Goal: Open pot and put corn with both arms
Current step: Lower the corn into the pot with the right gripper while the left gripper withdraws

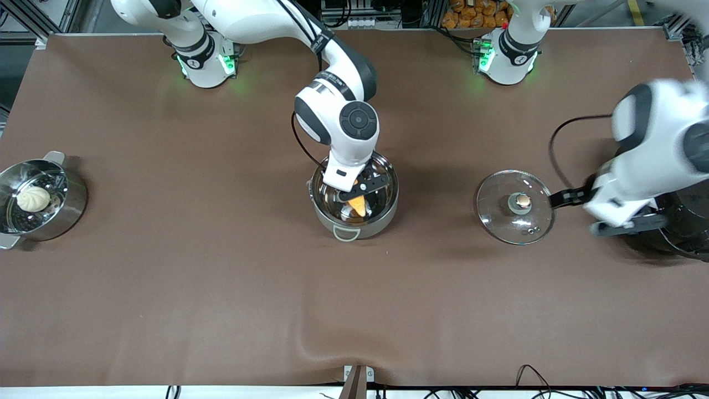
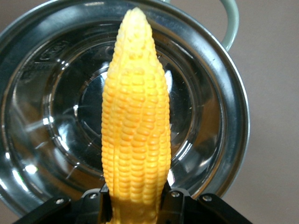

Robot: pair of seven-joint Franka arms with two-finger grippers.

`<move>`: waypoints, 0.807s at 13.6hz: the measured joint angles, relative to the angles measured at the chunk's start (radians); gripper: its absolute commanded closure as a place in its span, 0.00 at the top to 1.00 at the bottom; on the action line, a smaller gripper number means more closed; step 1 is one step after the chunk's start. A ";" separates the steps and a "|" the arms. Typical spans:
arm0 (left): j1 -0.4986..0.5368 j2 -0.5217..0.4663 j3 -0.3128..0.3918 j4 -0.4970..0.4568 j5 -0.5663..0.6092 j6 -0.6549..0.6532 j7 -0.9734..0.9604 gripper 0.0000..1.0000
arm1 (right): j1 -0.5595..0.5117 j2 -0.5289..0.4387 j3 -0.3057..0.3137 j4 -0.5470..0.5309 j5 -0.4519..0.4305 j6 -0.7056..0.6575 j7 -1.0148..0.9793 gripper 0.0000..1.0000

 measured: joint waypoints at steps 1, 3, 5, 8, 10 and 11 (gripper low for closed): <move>0.000 -0.006 0.000 0.083 -0.003 -0.090 0.001 1.00 | 0.003 0.003 0.000 0.000 -0.008 0.008 -0.004 0.00; 0.001 -0.020 0.000 0.193 -0.013 -0.196 0.002 1.00 | 0.010 0.012 0.000 0.000 -0.012 0.027 -0.011 0.00; 0.001 -0.057 -0.002 0.233 -0.018 -0.219 0.002 1.00 | 0.015 0.022 0.000 0.000 -0.017 0.044 -0.013 0.00; 0.001 -0.125 -0.010 0.226 -0.019 -0.232 0.008 1.00 | 0.023 0.032 0.000 0.001 -0.037 0.053 -0.015 1.00; 0.000 -0.139 -0.013 0.202 -0.019 -0.217 0.008 1.00 | 0.032 0.040 0.000 0.001 -0.041 0.053 -0.014 1.00; 0.000 -0.142 -0.011 0.182 -0.019 -0.194 0.008 1.00 | 0.036 0.042 0.000 0.001 -0.042 0.055 -0.010 1.00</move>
